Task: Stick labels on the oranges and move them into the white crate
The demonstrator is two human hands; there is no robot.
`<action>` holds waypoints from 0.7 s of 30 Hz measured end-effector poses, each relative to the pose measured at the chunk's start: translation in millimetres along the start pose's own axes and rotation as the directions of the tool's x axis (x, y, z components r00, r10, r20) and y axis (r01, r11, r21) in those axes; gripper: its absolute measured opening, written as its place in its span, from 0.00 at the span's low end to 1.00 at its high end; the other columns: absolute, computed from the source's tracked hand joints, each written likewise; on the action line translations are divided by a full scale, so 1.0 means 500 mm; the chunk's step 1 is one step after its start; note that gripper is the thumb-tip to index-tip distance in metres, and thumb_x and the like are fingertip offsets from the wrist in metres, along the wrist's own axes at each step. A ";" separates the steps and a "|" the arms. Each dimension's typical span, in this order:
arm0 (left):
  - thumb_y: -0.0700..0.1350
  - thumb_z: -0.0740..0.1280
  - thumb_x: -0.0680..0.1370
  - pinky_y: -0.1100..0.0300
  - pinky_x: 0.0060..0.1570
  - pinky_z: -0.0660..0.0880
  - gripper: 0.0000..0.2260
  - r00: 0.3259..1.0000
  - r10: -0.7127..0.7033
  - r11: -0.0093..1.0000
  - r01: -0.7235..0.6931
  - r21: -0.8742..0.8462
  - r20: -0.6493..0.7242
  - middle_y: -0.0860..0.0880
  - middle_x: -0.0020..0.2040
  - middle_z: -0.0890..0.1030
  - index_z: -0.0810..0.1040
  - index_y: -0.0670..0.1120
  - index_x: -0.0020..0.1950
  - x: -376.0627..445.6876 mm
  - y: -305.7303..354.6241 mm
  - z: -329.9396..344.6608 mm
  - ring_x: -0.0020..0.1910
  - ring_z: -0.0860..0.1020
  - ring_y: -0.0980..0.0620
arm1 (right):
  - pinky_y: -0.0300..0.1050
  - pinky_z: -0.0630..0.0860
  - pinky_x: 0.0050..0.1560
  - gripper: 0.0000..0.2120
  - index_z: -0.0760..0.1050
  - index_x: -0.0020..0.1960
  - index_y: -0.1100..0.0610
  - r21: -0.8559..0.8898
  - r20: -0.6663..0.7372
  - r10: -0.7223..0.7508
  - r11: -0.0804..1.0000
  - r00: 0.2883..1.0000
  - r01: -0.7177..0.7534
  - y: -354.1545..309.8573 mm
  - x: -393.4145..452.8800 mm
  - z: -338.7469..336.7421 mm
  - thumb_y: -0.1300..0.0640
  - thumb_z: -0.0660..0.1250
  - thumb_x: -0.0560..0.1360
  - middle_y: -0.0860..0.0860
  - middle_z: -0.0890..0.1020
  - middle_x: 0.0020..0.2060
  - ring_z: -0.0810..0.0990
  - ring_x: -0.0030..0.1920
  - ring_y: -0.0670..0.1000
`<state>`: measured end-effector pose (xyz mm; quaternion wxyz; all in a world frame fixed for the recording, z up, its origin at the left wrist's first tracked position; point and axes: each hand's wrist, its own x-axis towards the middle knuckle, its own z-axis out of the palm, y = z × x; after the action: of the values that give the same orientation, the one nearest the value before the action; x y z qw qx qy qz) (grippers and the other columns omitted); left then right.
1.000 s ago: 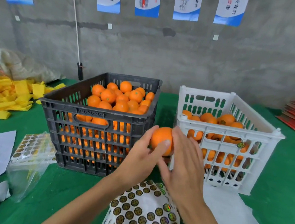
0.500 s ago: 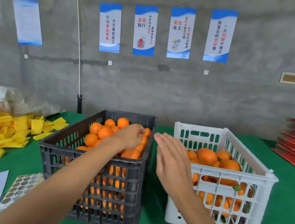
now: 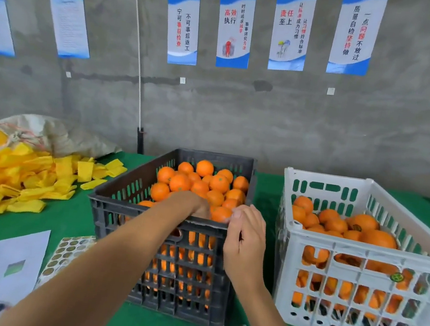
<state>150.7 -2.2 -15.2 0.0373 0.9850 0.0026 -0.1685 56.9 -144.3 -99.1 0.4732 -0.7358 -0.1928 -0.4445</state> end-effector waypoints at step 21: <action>0.54 0.78 0.74 0.53 0.58 0.81 0.32 0.286 0.566 0.527 -0.847 0.072 -0.773 0.48 0.70 0.74 0.75 0.44 0.75 -0.186 0.092 0.430 0.67 0.76 0.48 | 0.44 0.83 0.52 0.20 0.79 0.62 0.39 0.059 0.351 0.420 0.882 0.837 -0.467 0.060 -0.206 -0.199 0.35 0.52 0.83 0.38 0.83 0.54 0.83 0.55 0.42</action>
<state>-7.7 -63.6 -183.3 0.2813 0.8300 -0.3982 0.2707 -23.3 -230.8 -185.4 0.5759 -0.7880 -0.1239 -0.1789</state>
